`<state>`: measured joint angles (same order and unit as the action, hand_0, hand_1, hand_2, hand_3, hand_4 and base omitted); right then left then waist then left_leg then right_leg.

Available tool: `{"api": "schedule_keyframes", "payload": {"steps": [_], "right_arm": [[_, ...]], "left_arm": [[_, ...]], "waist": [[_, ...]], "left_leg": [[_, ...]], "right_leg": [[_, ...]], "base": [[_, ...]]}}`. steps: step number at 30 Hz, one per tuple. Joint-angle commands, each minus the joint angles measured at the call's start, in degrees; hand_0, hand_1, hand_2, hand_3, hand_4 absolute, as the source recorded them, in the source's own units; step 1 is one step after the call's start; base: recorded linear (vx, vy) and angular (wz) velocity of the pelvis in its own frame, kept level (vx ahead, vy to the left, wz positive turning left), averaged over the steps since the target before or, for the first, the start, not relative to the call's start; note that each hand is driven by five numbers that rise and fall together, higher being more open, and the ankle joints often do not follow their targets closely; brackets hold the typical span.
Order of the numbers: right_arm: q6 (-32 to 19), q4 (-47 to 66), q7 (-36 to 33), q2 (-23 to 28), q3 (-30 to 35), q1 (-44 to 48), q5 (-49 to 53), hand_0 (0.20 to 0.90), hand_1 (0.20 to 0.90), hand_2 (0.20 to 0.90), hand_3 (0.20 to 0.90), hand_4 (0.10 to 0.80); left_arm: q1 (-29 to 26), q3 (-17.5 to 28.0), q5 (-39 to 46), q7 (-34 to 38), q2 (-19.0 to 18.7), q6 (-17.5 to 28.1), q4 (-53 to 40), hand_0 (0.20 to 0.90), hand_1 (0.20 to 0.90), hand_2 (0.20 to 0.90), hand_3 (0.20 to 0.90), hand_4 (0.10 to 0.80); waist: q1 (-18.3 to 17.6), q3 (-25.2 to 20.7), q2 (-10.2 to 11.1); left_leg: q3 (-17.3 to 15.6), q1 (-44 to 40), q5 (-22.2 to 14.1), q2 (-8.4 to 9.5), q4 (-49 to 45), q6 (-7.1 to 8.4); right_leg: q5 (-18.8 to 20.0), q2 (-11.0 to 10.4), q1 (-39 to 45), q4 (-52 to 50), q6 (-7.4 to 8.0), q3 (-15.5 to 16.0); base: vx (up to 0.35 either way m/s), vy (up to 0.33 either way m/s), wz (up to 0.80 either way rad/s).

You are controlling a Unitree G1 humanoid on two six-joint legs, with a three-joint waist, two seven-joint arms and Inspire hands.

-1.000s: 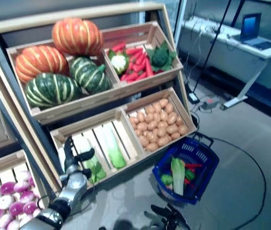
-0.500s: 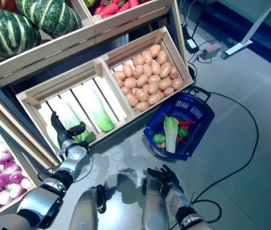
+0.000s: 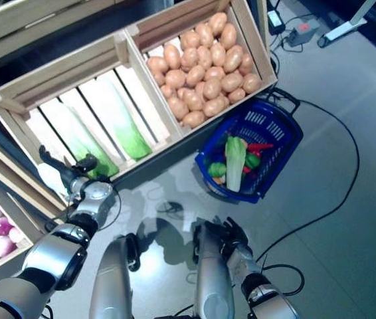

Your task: Put vegetables into the basket

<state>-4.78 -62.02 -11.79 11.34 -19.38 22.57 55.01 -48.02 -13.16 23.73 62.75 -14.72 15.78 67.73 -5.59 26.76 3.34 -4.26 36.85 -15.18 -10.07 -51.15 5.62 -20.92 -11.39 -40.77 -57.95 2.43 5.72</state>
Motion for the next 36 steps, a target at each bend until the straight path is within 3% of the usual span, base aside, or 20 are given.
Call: {"api": "schedule_keyframes", "payload": {"steps": [1, 12, 18, 26, 36], "right_arm": [[-1.99, 0.68, -0.37, -2.75, -2.96, -0.26, 2.36, 0.9, 0.9, 0.9, 0.9, 0.8], [-2.28, 0.06, 1.82, 0.0, -0.99, 1.02, 4.07, 0.9, 0.9, 0.9, 0.9, 0.8], [-3.39, 1.28, 4.64, 0.62, -0.68, 0.44, 3.31, 0.9, 0.9, 0.9, 0.9, 0.8], [-3.26, 4.56, 4.98, 1.43, -2.48, 0.63, 3.55, 0.9, 0.9, 0.9, 0.9, 0.8], [-3.93, 7.9, 5.83, 2.6, -3.23, -0.31, 6.88, 0.9, 0.9, 0.9, 0.9, 0.8]], "left_arm": [[-6.58, -2.14, 0.15, 3.32, -5.5, 2.52, -1.2, 0.9, 0.9, 0.9, 0.9, 0.8], [-12.91, -4.03, 2.73, -2.51, -9.84, 2.32, -1.06, 0.9, 0.9, 0.9, 0.9, 0.8], [-12.47, -3.37, 5.64, -7.21, -10.67, 3.98, -0.79, 0.9, 0.9, 0.9, 0.9, 0.8], [-12.36, -2.87, 8.28, -10.68, -12.51, 2.16, 1.14, 0.9, 0.9, 0.9, 0.9, 0.8], [-14.22, -2.04, 15.17, -18.56, -15.16, 2.97, 2.5, 0.9, 0.9, 0.9, 0.9, 0.8]], "waist": [[-0.5, -0.28, -0.27], [-0.84, 2.2, 1.4], [-0.68, 3.0, 2.11], [-0.68, 3.03, 2.6], [-1.17, 3.03, 3.11]], "left_leg": [[-3.44, -2.74, -6.03, 0.77, -0.85, -5.55], [-2.58, 4.3, -6.54, 0.07, -4.67, -5.73], [-2.1, 7.55, -6.67, -0.08, -6.2, -5.98], [-1.71, 10.66, -6.11, -0.25, -6.72, -6.04], [-1.06, 15.65, -6.35, -0.57, -9.52, -6.63]], "right_leg": [[0.57, 0.73, 3.62, 2.44, -1.64, -2.03], [0.49, 1.99, -3.0, -1.1, -1.77, -1.9], [0.25, 2.38, -5.95, -2.7, -1.97, -1.64], [0.11, 3.06, -8.75, -3.59, -2.59, -1.7], [0.0, 3.27, -13.19, -5.64, -3.09, -1.78]], "base": [[-0.039, -0.022, 0.04], [-0.051, -0.017, 0.04], [-0.034, -0.041, -0.01], [-0.007, -0.034, 0.02], [0.0, 0.0, 0.0]]}}
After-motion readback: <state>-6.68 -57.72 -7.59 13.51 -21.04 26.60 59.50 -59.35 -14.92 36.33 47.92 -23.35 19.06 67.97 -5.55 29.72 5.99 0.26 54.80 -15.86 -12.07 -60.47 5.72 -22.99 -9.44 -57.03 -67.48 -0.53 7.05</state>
